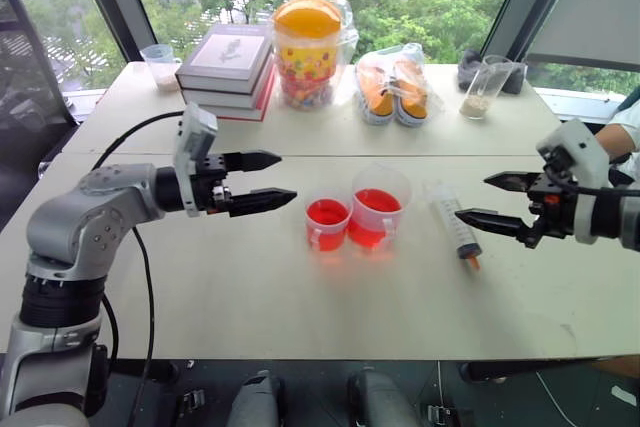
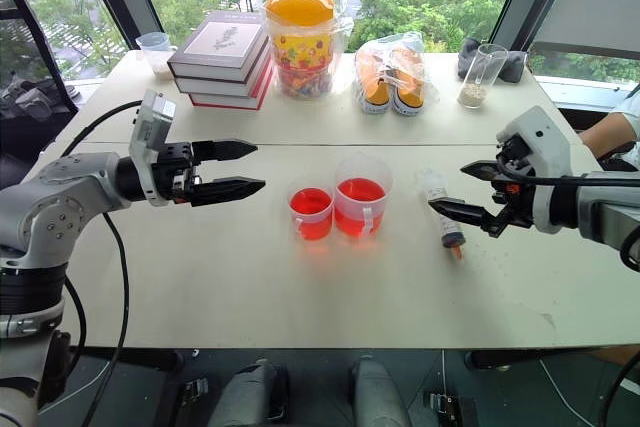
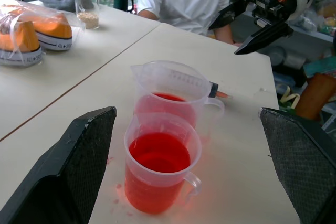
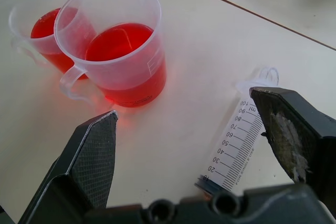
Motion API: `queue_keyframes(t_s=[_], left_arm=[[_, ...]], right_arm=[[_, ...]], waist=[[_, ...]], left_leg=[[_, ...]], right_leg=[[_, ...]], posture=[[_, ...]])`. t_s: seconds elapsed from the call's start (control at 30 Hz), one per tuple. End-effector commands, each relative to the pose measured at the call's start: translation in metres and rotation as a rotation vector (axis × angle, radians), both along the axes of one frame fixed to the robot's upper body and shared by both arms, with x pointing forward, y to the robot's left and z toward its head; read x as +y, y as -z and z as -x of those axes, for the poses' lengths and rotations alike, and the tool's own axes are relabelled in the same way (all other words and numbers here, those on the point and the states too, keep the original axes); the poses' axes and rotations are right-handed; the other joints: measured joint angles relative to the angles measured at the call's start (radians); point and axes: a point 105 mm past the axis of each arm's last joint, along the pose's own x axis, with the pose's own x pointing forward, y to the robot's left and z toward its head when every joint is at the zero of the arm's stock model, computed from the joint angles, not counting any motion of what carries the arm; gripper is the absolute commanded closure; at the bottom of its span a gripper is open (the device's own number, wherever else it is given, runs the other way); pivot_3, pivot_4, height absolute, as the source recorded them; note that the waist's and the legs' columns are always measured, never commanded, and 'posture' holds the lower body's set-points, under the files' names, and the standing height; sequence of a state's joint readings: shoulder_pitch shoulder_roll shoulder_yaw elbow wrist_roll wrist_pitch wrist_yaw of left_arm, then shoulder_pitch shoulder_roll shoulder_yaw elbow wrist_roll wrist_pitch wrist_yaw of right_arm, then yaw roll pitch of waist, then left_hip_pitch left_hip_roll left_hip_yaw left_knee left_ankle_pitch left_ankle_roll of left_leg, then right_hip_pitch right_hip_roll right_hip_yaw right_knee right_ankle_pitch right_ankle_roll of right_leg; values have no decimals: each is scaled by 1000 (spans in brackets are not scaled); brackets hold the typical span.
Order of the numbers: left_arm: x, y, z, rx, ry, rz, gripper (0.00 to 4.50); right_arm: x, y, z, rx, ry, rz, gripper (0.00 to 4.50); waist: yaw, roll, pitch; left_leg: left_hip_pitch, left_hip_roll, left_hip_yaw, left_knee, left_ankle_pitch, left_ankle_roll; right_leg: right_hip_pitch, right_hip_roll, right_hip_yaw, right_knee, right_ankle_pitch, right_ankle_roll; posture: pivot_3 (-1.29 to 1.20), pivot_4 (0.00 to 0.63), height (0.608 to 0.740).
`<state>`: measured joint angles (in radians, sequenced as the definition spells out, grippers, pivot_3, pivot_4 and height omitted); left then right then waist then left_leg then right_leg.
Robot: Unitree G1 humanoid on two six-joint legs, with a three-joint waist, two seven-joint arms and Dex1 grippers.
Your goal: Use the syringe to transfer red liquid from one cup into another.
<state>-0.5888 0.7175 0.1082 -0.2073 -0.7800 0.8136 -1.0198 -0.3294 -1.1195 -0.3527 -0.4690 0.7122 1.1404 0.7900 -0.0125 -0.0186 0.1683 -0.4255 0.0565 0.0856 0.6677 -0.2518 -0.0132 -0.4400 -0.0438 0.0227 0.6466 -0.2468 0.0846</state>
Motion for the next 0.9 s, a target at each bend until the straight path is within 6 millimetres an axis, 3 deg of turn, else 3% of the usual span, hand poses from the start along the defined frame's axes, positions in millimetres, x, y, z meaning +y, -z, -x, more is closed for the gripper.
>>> queue_keyframes(t_s=[0.03,0.67,0.9], left_arm=[[4,-13,-6,-81,-44,22,0],[-4,-16,-4,-59,7,60,0],[-8,-11,-5,-55,10,73,0]], right_arm=[[1,-13,1,-54,-8,24,69],[-10,-9,0,-32,41,50,69],[-16,-8,-10,67,99,17,69]], waist=[[0,0,0],[0,0,0],[-4,0,0]], left_leg=[[0,0,0,0,0,0],[0,0,0,0,0,0],[0,0,0,0,0,0]], right_leg=[[0,0,0,0,0,0],[0,0,0,0,1,1],[0,0,1,0,0,1]], posture=[[0,150,740],[0,150,740],[0,150,740]])
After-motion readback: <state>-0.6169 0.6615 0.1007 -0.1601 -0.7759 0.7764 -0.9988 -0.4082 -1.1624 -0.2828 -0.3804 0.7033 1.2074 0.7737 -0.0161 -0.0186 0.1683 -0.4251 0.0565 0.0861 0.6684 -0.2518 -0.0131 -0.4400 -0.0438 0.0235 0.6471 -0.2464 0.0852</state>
